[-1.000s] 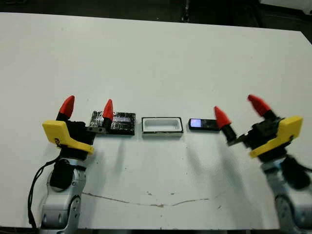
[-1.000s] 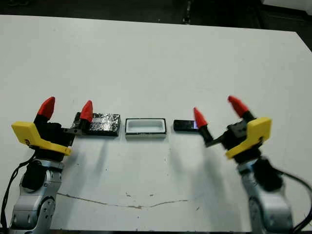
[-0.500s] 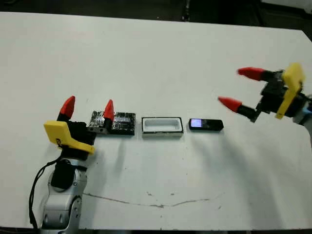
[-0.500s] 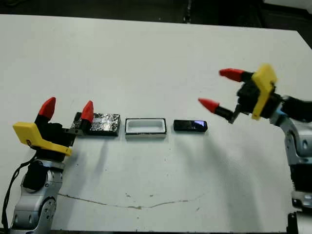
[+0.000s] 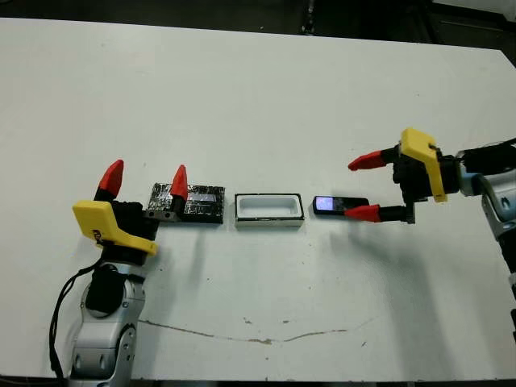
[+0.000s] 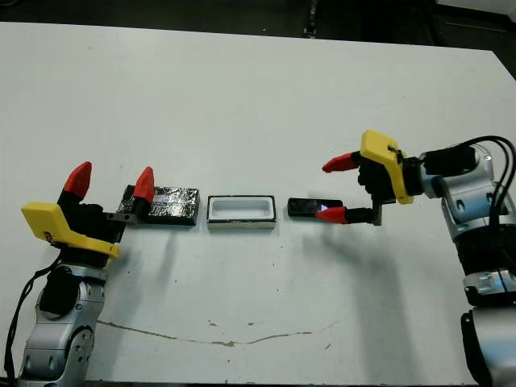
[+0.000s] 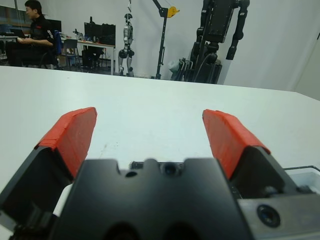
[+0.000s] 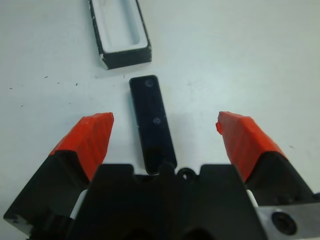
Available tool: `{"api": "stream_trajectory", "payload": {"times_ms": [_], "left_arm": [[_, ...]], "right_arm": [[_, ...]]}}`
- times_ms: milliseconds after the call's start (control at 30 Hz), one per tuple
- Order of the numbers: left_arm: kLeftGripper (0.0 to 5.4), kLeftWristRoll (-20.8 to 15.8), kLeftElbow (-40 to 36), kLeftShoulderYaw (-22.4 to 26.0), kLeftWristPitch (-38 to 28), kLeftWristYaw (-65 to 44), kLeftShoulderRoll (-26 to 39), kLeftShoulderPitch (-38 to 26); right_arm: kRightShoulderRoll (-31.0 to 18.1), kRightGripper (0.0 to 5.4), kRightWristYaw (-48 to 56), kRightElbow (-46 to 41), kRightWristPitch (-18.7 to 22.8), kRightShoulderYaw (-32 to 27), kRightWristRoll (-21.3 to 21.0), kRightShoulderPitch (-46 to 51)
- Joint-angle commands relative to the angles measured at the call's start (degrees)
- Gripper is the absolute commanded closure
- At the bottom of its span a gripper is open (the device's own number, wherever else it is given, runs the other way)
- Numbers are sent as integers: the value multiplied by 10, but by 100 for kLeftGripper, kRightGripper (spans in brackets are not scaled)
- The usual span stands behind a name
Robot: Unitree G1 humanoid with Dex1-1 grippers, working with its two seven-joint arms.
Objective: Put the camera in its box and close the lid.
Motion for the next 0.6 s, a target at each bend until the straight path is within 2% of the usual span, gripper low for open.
{"api": "stream_trajectory", "payload": {"times_ms": [33, 233, 367, 600], "left_arm": [[2, -5, 2, -1, 7, -1, -1, 6], [2, -6, 4, -1, 6, -1, -2, 6], [2, -3, 4, -2, 7, 0, 0, 5], [2, 6, -2, -6, 13, 7, -1, 4]], "right_arm": [[5, 0, 1, 2, -2, 3, -8, 0], [6, 0, -4, -4, 8, 7, -16, 6], [7, 0, -4, -3, 30, 13, -22, 7], [16, 0, -2, 9, 33, 17, -25, 9]]}}
